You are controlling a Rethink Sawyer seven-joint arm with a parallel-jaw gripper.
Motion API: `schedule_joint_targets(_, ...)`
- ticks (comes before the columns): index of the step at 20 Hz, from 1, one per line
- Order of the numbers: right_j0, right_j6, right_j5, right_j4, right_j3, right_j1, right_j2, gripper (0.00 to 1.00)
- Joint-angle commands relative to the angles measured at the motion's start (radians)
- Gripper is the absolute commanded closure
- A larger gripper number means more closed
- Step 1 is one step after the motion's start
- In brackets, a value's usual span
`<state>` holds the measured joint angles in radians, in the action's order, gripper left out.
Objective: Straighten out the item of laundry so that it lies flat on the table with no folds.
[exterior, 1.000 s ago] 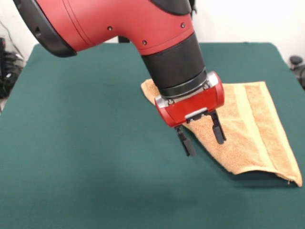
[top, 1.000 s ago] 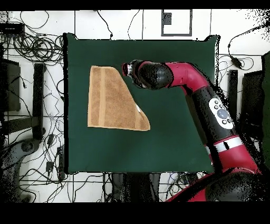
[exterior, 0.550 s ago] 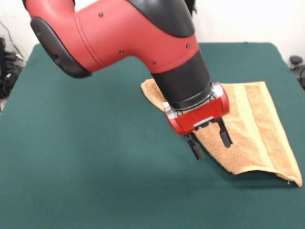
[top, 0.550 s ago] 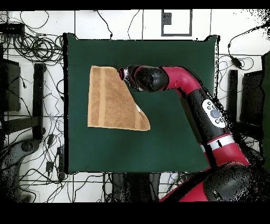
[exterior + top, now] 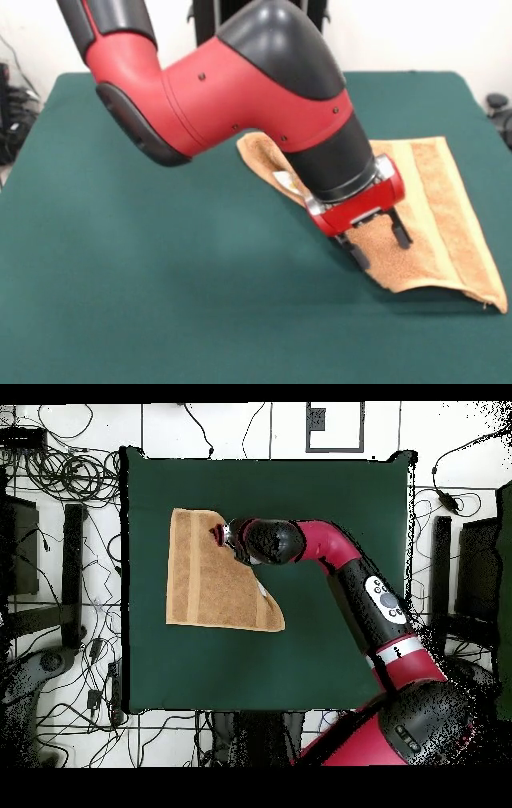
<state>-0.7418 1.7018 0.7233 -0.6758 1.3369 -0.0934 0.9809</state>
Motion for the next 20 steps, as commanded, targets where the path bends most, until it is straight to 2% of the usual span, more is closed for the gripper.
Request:
schedule_joint_targets(1, 0.020, -0.320, -0.062, -0.047, -0.018, 0.076, 0.021, 0.00)
schedule_joint_targets(20, -0.009, -0.343, -0.078, -0.071, -0.032, 0.094, 0.046, 0.00)
